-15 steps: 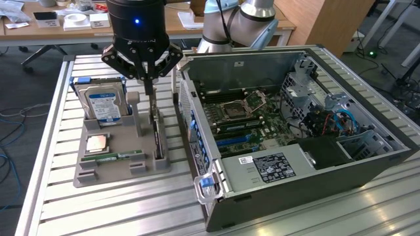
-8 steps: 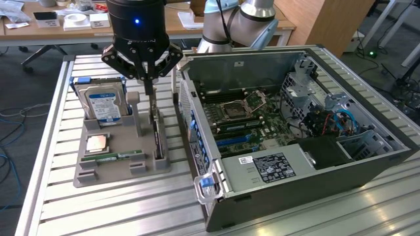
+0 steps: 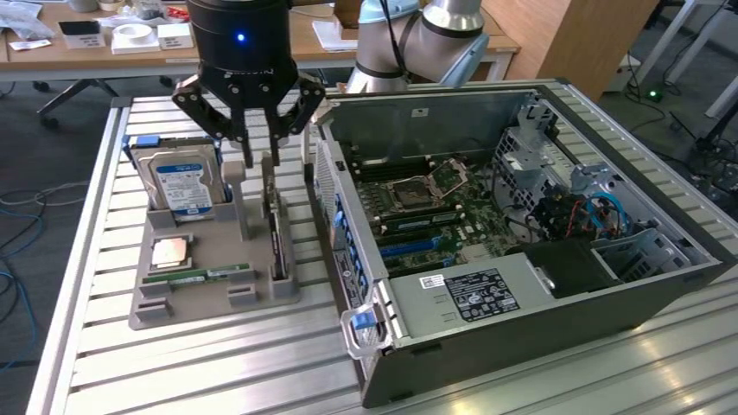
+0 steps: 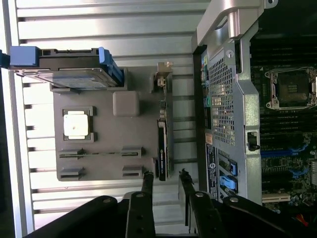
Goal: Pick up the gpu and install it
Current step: 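Pick up the gpu and move the gpu toward the slot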
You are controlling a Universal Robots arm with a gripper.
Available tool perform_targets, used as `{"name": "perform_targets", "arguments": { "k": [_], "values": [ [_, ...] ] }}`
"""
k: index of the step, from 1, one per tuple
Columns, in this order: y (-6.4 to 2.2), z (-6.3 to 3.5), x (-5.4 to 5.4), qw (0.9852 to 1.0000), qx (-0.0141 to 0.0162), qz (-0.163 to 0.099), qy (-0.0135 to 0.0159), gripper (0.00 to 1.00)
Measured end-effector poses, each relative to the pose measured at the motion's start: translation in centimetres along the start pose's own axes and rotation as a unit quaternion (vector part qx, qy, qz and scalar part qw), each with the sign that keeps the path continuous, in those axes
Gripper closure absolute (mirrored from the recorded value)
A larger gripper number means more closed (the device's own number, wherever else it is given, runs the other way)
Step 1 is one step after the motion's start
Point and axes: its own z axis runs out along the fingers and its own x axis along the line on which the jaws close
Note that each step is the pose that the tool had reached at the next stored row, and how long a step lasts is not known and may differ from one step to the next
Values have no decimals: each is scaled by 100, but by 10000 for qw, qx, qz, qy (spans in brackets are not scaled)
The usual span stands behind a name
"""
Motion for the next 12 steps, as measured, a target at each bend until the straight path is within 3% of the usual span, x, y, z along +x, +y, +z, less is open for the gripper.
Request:
{"name": "perform_targets", "arguments": {
  "k": [3,7,12],
  "values": [
    [0,0,0,10000,0,0,0,58],
    [0,3,0,10000,-1,0,-1,58],
    [-4,86,2,10000,0,0,0,58]
  ]
}}
